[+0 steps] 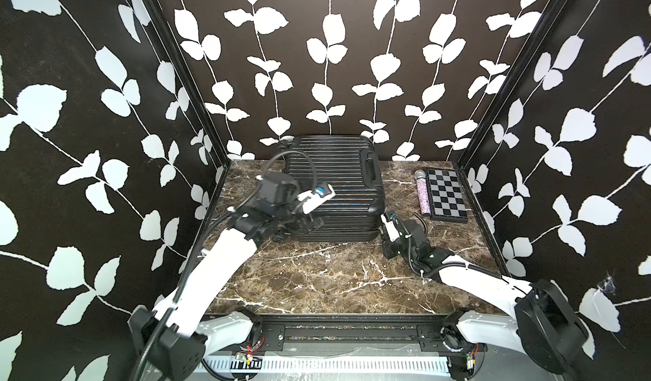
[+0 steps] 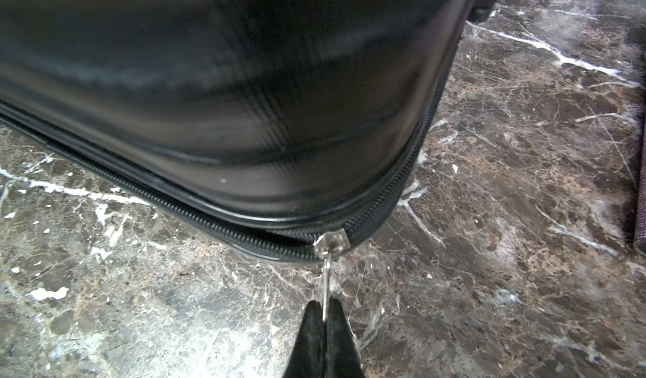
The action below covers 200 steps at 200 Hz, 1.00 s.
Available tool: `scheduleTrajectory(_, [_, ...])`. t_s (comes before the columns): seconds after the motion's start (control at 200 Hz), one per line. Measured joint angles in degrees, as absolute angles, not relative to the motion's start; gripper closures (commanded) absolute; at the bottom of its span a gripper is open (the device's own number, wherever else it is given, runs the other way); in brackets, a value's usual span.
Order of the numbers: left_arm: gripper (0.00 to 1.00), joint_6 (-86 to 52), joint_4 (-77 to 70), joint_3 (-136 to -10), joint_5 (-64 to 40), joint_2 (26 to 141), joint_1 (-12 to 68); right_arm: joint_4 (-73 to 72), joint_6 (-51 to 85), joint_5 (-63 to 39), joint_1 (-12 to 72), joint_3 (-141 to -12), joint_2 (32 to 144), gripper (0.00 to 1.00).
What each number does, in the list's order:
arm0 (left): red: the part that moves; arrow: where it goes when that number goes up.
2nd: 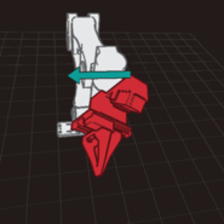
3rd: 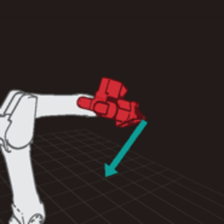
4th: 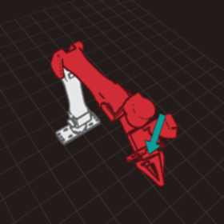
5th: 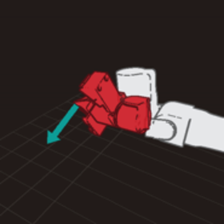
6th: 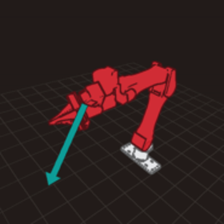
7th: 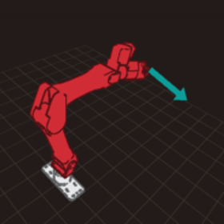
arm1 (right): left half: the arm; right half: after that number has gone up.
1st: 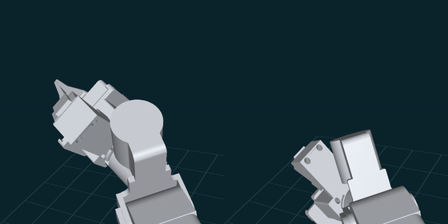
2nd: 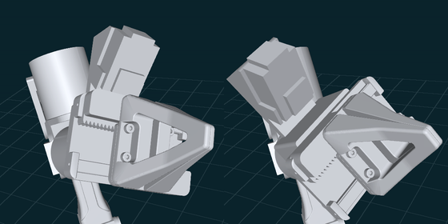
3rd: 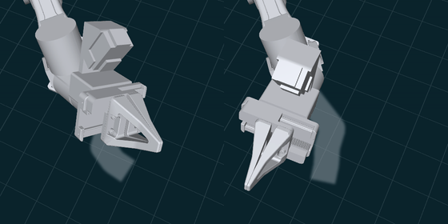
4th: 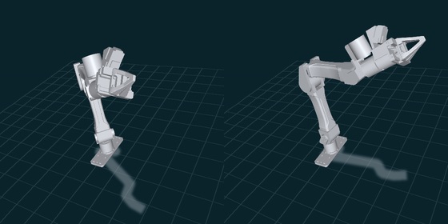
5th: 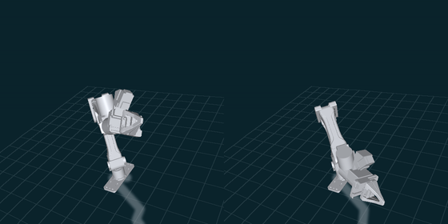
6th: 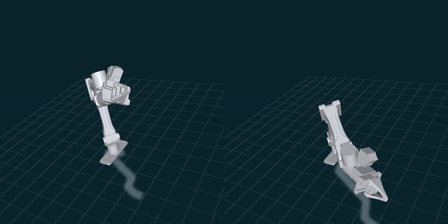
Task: Close the suitcase zippers
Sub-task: Zip the zipper on the suitcase.
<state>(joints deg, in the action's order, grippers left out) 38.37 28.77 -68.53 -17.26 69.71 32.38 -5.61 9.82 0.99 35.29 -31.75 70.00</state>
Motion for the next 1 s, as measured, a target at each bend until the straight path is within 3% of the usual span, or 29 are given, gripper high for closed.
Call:
scheduleTrajectory(0.5, [0.16,51.1,15.0,-70.4,-4.8,87.0,43.2,-5.4,11.0,-1.6,35.0,-30.6,68.2,1.0])
scheduleTrajectory(0.705, [0.25,49.4,13.8,-74.2,-1.3,90.7,45.6,-8.0,11.7,-2.9,34.2,-28.9,67.3,1.0])
scheduleTrajectory(1.0, [0.26,44.9,13.8,-77.0,-0.3,93.4,46.6,-10.2,11.5,-7.6,33.8,-28.4,67.0,1.0])
